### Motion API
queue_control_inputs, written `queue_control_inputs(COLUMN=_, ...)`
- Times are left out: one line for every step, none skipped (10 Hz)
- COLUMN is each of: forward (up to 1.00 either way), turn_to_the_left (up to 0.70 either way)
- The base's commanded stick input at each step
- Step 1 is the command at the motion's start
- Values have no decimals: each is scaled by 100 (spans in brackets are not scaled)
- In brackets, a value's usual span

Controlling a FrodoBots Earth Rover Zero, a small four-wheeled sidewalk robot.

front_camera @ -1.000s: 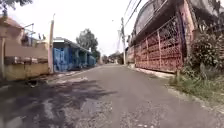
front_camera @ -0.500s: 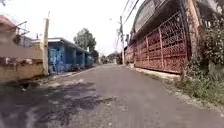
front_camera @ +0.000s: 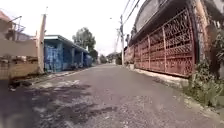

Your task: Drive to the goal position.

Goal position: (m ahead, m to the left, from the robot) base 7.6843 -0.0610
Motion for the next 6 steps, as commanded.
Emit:
queue_control_inputs(forward=70, turn_to_the_left=0)
queue_control_inputs(forward=70, turn_to_the_left=0)
queue_control_inputs(forward=70, turn_to_the_left=0)
queue_control_inputs(forward=70, turn_to_the_left=0)
queue_control_inputs(forward=70, turn_to_the_left=0)
queue_control_inputs(forward=70, turn_to_the_left=0)
